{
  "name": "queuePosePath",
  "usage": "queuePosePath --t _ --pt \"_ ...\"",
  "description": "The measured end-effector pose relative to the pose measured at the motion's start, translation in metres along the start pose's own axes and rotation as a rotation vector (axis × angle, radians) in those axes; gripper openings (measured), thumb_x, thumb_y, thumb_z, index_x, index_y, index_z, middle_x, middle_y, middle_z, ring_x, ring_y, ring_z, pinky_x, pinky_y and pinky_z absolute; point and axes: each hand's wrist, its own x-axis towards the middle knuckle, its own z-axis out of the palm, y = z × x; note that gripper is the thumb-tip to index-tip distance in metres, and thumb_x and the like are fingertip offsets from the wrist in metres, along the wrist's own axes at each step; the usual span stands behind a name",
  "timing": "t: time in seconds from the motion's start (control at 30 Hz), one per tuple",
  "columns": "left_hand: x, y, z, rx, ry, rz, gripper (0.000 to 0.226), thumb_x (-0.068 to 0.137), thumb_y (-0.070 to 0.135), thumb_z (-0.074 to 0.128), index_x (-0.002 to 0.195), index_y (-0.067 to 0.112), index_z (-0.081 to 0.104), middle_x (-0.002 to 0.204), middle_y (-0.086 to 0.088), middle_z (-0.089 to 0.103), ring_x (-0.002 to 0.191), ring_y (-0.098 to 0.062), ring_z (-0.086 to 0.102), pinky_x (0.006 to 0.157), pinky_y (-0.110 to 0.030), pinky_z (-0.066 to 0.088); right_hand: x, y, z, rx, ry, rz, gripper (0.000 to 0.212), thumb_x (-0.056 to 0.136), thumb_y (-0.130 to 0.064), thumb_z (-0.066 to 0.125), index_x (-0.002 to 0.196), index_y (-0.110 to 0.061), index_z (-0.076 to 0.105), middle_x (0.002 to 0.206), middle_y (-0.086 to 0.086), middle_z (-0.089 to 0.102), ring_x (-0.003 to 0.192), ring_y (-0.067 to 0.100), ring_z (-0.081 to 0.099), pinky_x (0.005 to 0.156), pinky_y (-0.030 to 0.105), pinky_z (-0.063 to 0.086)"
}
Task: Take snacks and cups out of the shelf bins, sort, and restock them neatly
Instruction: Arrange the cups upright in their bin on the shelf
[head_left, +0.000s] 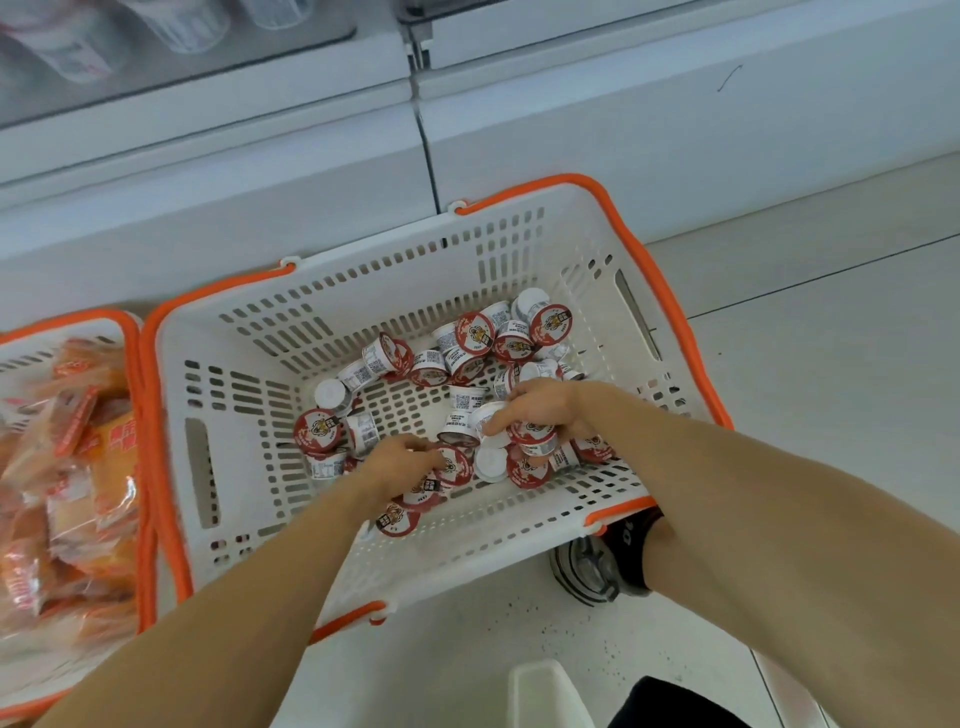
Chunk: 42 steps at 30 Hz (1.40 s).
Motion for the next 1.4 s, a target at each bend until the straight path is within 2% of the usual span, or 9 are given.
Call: queuePosePath --t 0.13,0.23,0.4,0.63,0.73,0.83,0.97,1.2,1.4 --pt "-0.044 0.007 -0.029 -0.367 -0.185 -0.042 0.023 0.103 0.011 0.047 0.120 0.012 0.062 0.104 -0.018 0.074 0.085 -0.031 0.070 0.080 -0.043 0.058 -0.010 -0.032 0.013 -0.041 0.005 -0.129 0.047 0.076 -0.026 0.086 0.113 -0.018 0.057 0.120 0.006 0.065 0.110 0.029 0.066 0.073 0.038 0.054" --pt "-0.080 0.008 -0.055 -0.414 -0.125 0.004 0.026 0.102 0.011 0.043 0.123 0.005 0.058 0.104 -0.027 0.072 0.076 -0.034 0.068 0.068 -0.044 0.059 -0.019 -0.062 0.030 0.015 -0.054 -0.244 0.040 0.075 -0.013 0.087 0.097 -0.013 0.054 0.103 0.010 0.068 0.088 0.027 0.071 0.064 0.036 0.053" --pt "-0.151 0.021 -0.113 -0.391 0.069 0.197 0.022 0.104 0.019 0.046 0.120 0.008 0.057 0.082 -0.015 0.075 0.057 -0.021 0.069 0.049 -0.029 0.056 -0.050 -0.134 0.069 -0.053 0.032 -0.577 0.039 0.066 -0.033 0.094 0.085 -0.016 0.064 0.095 -0.001 0.072 0.092 0.021 0.067 0.079 0.039 0.052" --pt "-0.254 0.060 -0.200 -0.355 0.313 0.488 0.011 0.094 0.015 0.064 0.103 0.013 0.069 0.107 -0.015 0.074 0.093 -0.034 0.069 0.072 -0.038 0.059 -0.157 -0.242 0.116 -0.085 0.044 -0.980 0.025 0.079 -0.011 0.083 0.092 -0.004 0.062 0.094 0.016 0.072 0.082 0.021 0.067 0.073 0.034 0.051" --pt "-0.283 0.074 -0.225 -0.417 0.365 0.645 0.012 0.092 0.017 0.067 0.100 0.021 0.074 0.099 0.000 0.077 0.090 -0.017 0.073 0.075 -0.029 0.057 -0.203 -0.281 0.122 -0.099 0.171 -1.108 0.028 0.078 -0.009 0.083 0.093 0.000 0.061 0.085 0.012 0.072 0.070 0.024 0.069 0.056 0.034 0.057" --pt "-0.292 0.080 -0.246 -0.548 0.351 0.733 0.016 0.086 0.026 0.075 0.101 0.021 0.076 0.100 -0.005 0.077 0.076 -0.026 0.071 0.075 -0.037 0.056 -0.228 -0.323 0.126 -0.120 0.319 -1.205 0.028 0.078 -0.016 0.084 0.090 -0.005 0.062 0.079 0.014 0.075 0.069 0.029 0.074 0.058 0.035 0.058" --pt "-0.286 0.086 -0.269 -0.634 0.426 0.767 0.031 0.070 0.045 0.078 0.095 0.027 0.078 0.098 -0.004 0.076 0.091 -0.032 0.071 0.090 -0.053 0.056 -0.211 -0.409 0.133 -0.179 0.524 -1.187 0.032 0.074 -0.024 0.089 0.087 -0.011 0.063 0.082 0.010 0.074 0.064 0.019 0.071 0.051 0.023 0.053" --pt "-0.271 0.080 -0.293 -0.798 0.167 0.681 0.019 0.088 0.020 0.073 0.105 0.013 0.073 0.088 -0.012 0.077 0.061 -0.027 0.071 0.057 -0.037 0.059 -0.120 -0.544 0.140 -0.200 0.623 -1.020 0.030 0.076 -0.022 0.088 0.089 -0.018 0.061 0.089 0.000 0.065 0.071 0.013 0.065 0.045 0.018 0.050" --pt "-0.252 0.076 -0.316 -0.815 0.158 0.689 0.017 0.088 0.023 0.074 0.105 0.018 0.071 0.091 -0.007 0.077 0.070 -0.025 0.074 0.064 -0.039 0.061 -0.095 -0.577 0.137 -0.493 0.715 -0.810 0.033 0.086 -0.042 0.075 0.112 -0.023 0.068 0.110 -0.002 0.066 0.099 0.018 0.065 0.090 0.031 0.054"
